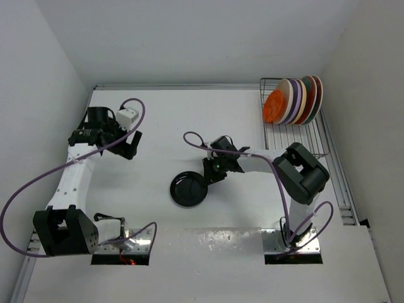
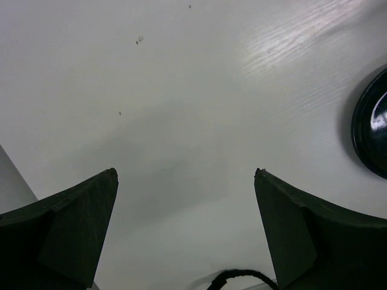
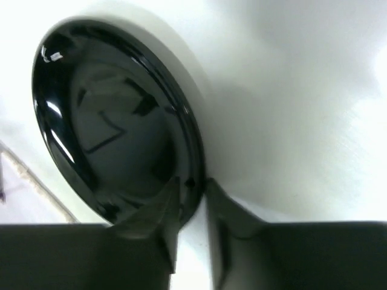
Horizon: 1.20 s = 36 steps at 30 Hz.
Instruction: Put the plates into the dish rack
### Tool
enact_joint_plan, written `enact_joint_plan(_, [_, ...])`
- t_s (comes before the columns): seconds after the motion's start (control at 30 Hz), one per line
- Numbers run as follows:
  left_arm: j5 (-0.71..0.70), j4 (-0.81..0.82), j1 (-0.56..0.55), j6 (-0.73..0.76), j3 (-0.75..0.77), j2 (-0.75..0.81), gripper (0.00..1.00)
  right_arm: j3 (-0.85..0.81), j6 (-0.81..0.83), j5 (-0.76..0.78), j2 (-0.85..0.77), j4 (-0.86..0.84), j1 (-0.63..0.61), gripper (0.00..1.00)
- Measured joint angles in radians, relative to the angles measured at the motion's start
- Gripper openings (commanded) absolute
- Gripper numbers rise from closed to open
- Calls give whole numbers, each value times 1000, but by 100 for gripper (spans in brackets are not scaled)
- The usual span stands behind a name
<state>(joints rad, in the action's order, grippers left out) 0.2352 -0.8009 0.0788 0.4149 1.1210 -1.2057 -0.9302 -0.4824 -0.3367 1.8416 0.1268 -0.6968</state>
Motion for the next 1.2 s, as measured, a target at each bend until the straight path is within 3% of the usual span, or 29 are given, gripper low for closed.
enact_joint_plan(0.03, [-8,1,2,-19,-16,2,100,18,-9,-7,-2,-20,-1,0])
enact_joint_plan(0.23, [-16,-6,72,-113,-79,-17,100,52,-43,-37,-12,-64,-3,0])
enact_joint_plan(0.43, [53,-1,160,-162,-77,-30,100,-37,-17,53,-76,99,3,0])
enact_joint_plan(0.63, [31,-3,164,-175,-44,-70,100,-343,28,326,-230,235,146,0])
enact_joint_plan(0.8, [0,-6,157,-180,-18,-79,100,-570,83,684,-264,246,342,0])
enact_joint_plan(1.03, [-56,-4,121,-179,89,-169,100,-673,251,1115,-172,208,473,0])
enact_joint_plan(1.2, [-69,6,109,-179,154,-242,100,-672,325,1231,-35,159,479,0])
